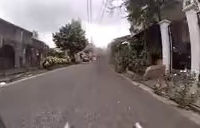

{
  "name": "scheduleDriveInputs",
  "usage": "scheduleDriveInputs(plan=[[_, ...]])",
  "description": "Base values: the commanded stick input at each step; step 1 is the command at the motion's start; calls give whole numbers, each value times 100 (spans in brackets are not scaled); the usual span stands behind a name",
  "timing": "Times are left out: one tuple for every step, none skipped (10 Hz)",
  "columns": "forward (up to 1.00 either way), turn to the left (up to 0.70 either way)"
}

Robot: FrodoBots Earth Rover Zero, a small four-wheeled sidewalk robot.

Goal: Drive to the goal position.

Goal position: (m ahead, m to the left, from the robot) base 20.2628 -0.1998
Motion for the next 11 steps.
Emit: scheduleDriveInputs(plan=[[70, 7], [70, 14], [70, 14], [70, 14], [70, 14], [70, 14], [70, 10], [70, 1], [70, 0], [70, 0], [70, 0]])
